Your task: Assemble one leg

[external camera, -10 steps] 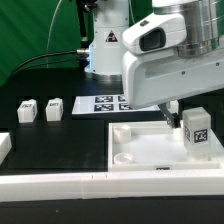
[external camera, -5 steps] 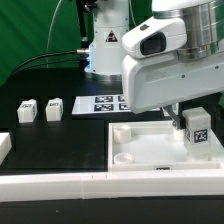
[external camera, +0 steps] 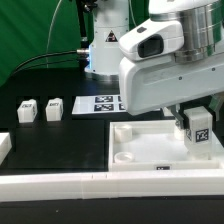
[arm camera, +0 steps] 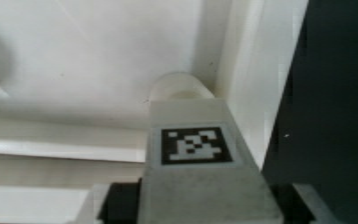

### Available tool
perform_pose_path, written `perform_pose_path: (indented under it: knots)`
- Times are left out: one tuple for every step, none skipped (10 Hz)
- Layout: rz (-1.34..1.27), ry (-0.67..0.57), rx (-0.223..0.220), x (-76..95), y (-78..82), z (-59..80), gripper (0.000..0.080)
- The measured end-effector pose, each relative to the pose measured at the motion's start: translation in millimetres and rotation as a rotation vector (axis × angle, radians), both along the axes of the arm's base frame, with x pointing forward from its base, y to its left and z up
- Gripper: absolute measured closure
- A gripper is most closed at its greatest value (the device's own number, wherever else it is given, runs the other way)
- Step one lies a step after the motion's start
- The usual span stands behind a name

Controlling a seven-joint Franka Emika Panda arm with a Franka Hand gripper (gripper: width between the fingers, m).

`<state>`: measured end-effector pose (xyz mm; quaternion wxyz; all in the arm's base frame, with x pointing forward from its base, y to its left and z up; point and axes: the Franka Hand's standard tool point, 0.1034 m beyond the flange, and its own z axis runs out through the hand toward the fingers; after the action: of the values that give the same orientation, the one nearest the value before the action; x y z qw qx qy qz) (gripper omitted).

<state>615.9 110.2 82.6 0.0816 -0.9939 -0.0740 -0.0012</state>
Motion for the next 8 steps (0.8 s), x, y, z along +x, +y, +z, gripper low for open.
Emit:
perform_pose_path:
  knots:
    - [0.006, -0.001, 0.000, 0.0, -0.2, -0.1, 0.0501]
    - [-0.031, 0.005, 0.001, 0.0, -0.3, -0.2, 0.0502]
    - [-0.148, 0.025, -0.001, 0.0, -1.7, -0.6, 0.0502]
    - [-0.256, 0.042, 0.001, 0.1, -2.2, -0.8, 0.0502]
    - [-0.398, 0.066, 0.001, -0.1, -2.8, -1.3, 0.0502]
    - [-0.507, 0.082, -0.001, -0.2, -2.8, -1.4, 0.0502]
    - [-0.604, 0.094, -0.002, -0.1, -2.6, -1.6, 0.0502]
    - [-0.751, 0.117, -0.005, -0.3, -2.4, -2.0, 0.0502]
